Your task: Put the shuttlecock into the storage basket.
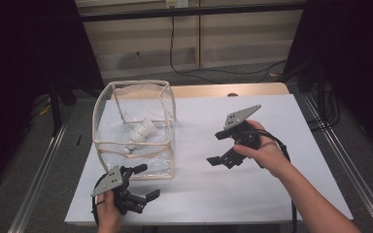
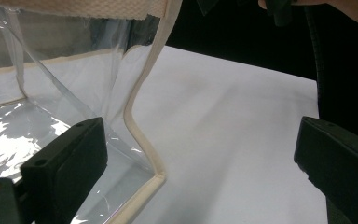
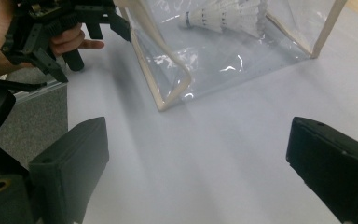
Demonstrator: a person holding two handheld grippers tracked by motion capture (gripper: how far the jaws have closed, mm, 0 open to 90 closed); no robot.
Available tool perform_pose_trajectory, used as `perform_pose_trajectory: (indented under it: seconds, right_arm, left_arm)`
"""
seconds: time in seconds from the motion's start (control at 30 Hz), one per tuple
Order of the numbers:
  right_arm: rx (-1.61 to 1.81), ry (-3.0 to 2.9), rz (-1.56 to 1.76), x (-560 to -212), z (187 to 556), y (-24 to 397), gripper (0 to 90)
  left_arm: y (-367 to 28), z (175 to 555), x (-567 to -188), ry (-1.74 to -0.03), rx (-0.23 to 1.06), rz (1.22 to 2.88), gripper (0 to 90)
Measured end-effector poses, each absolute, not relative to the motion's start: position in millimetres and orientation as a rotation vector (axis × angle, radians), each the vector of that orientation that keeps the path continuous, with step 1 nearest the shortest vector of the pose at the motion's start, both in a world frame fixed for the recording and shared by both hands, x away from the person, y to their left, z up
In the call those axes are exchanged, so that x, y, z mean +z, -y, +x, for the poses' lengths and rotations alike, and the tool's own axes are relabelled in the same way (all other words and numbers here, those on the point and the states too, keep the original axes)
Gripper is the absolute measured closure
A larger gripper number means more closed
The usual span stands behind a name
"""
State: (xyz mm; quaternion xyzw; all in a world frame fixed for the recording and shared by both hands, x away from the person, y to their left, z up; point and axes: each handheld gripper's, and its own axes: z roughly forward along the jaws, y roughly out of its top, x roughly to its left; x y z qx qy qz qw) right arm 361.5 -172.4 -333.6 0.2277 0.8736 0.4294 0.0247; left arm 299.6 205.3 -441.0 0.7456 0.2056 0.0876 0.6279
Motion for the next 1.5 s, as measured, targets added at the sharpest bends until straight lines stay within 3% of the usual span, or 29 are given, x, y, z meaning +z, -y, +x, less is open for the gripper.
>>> perform_pose_trajectory:
  seconds: [1.5]
  right_arm:
    - [1.354, -2.653, 0.82, -389.3, 336.7, 227.7, 5.1]
  left_arm:
    - [-204.7, 299.6, -441.5, -0.471, 0.202, 1.718, 2.8]
